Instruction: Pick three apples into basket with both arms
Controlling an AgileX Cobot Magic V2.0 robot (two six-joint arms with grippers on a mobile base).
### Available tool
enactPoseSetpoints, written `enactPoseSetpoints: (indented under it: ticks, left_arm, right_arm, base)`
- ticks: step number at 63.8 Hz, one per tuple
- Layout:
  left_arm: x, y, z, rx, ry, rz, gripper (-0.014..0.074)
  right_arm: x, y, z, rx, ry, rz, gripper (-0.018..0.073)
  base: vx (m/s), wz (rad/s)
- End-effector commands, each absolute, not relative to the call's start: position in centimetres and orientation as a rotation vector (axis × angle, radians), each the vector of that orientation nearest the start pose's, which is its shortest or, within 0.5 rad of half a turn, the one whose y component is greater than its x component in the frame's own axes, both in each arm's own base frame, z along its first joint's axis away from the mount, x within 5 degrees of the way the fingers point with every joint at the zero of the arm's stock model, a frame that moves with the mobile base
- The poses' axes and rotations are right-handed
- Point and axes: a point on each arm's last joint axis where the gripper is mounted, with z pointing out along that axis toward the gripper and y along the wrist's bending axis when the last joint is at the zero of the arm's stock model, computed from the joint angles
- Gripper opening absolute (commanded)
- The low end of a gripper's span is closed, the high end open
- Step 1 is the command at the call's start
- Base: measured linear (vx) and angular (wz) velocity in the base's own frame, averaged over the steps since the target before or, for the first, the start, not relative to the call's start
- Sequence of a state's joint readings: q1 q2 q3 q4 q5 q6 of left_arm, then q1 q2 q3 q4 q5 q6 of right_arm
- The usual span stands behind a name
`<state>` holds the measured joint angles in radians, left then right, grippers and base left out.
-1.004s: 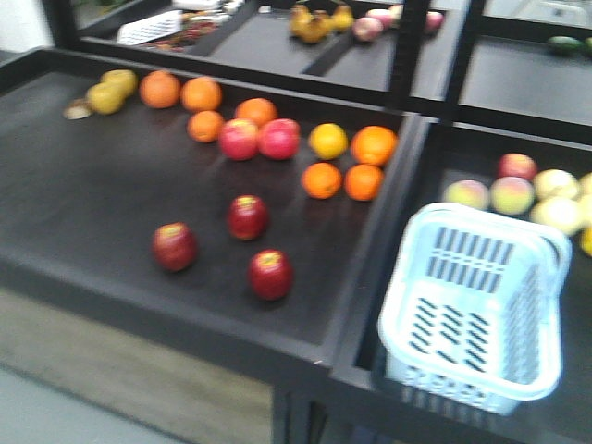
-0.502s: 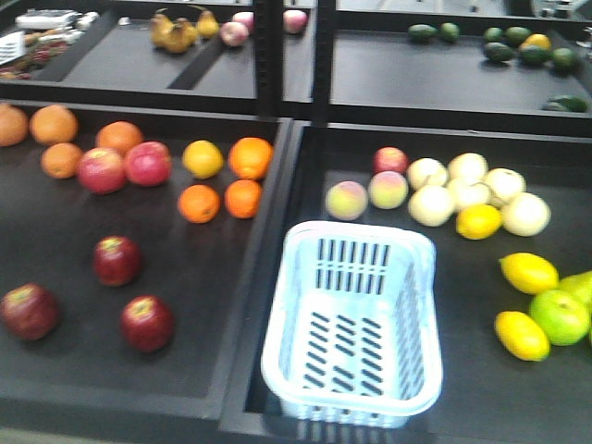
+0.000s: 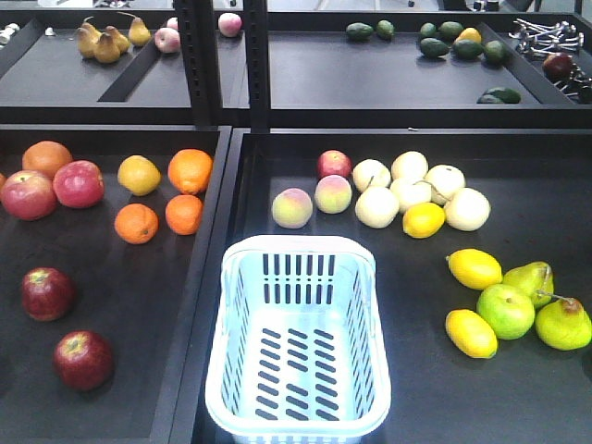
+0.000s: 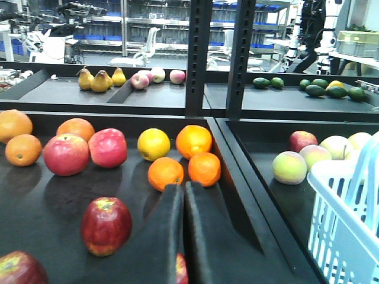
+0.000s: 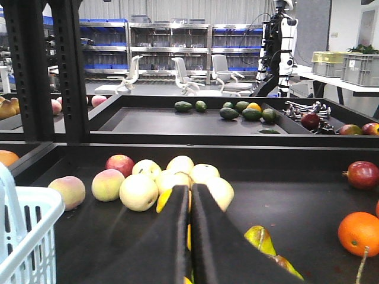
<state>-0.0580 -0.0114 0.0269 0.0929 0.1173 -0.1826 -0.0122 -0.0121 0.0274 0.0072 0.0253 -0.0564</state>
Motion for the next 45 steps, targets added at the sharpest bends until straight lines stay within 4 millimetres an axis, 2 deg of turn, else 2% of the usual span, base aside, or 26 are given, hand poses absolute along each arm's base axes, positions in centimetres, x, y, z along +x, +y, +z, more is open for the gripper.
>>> enactPoseSetpoints:
  ticks: [1, 45]
  left_arm:
    - [5.55, -0.28, 20.02, -0.034, 1.532, -0.121, -0.0006]
    - [5.55, -0.28, 20.02, -0.034, 1.532, -0.121, -0.0006]
  right_arm:
    - [5.57, -0.11, 20.49, -0.026, 1.452, -0.062, -0.0009]
    - [5.57, -0.11, 20.49, -0.026, 1.452, -0.062, -0.0009]
  base:
    - [0.04, -0.09]
    - [0.01, -0.01]
